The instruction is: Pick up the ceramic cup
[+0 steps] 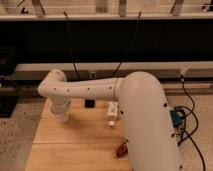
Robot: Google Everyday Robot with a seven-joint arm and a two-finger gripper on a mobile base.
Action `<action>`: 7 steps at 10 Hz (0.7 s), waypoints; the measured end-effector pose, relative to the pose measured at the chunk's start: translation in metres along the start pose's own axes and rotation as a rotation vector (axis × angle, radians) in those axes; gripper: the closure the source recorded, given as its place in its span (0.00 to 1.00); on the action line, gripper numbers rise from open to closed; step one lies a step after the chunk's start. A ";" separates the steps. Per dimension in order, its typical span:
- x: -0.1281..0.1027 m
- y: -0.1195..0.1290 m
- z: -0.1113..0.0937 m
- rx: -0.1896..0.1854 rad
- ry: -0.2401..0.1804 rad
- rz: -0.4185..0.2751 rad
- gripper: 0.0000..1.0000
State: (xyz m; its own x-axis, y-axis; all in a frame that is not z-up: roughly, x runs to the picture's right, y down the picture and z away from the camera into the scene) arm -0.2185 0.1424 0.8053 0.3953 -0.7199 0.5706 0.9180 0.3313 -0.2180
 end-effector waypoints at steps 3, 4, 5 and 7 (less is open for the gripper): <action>0.003 -0.002 -0.011 0.003 0.005 -0.013 1.00; 0.007 0.002 -0.020 -0.008 0.009 -0.015 0.98; 0.009 0.002 -0.025 -0.002 0.011 -0.016 0.94; 0.009 0.001 -0.024 0.001 0.014 -0.028 0.96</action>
State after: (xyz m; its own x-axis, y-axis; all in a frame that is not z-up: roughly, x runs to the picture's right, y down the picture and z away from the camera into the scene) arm -0.2135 0.1218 0.7909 0.3703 -0.7370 0.5654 0.9285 0.3121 -0.2013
